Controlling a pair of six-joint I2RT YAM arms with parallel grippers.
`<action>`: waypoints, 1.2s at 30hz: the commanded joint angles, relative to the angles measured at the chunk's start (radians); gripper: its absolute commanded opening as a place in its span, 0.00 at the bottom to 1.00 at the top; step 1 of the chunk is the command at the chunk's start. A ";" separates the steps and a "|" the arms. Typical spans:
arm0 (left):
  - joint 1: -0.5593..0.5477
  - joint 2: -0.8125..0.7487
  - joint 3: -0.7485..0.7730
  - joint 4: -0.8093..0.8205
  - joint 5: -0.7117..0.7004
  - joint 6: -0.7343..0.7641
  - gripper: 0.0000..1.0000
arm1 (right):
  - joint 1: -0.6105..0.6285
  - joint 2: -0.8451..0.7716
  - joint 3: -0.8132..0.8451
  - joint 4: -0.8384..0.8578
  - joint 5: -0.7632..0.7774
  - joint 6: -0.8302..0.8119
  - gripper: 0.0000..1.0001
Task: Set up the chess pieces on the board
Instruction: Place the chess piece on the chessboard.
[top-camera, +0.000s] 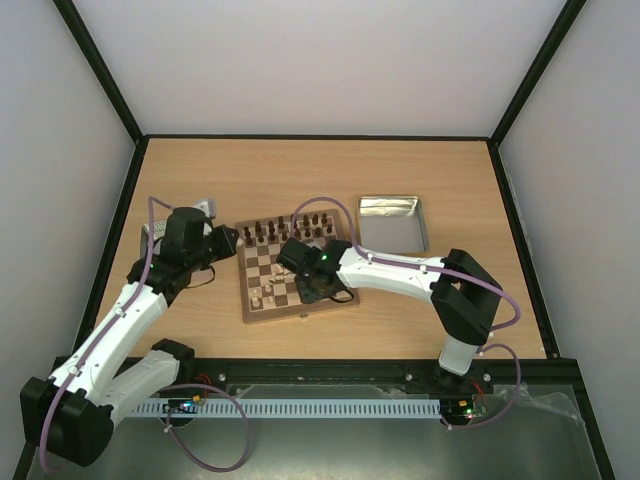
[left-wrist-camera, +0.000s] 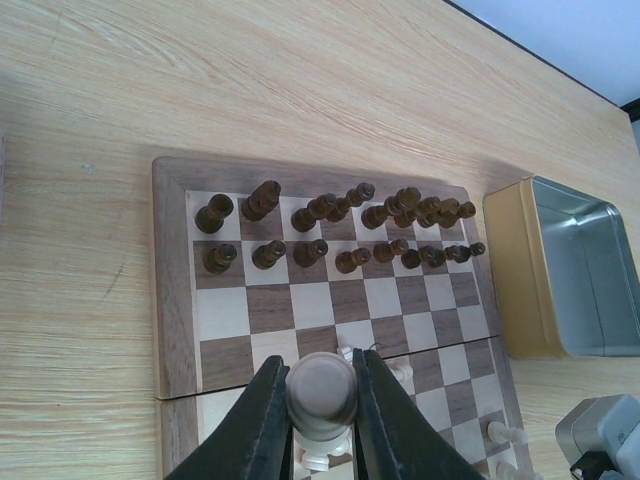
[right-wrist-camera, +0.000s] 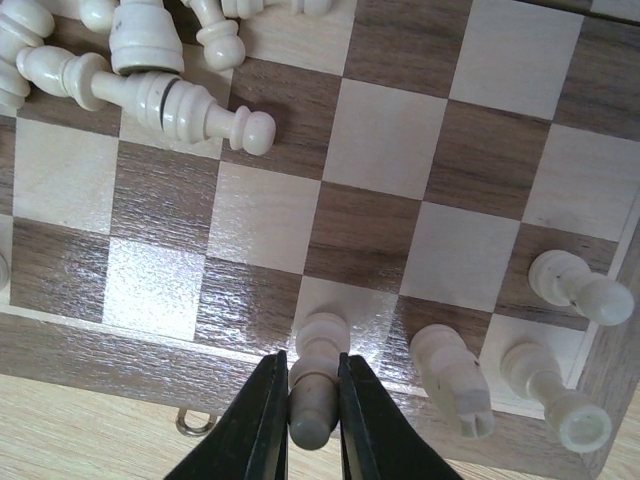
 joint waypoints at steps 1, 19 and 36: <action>-0.004 -0.002 0.030 0.001 0.008 0.006 0.02 | 0.001 0.014 0.017 -0.064 0.037 -0.016 0.14; -0.074 0.006 0.041 0.031 0.085 0.025 0.02 | -0.035 -0.206 -0.002 0.135 0.090 0.048 0.42; -0.189 0.043 0.072 0.194 0.457 -0.193 0.03 | -0.033 -0.383 -0.180 0.644 -0.252 -0.192 0.59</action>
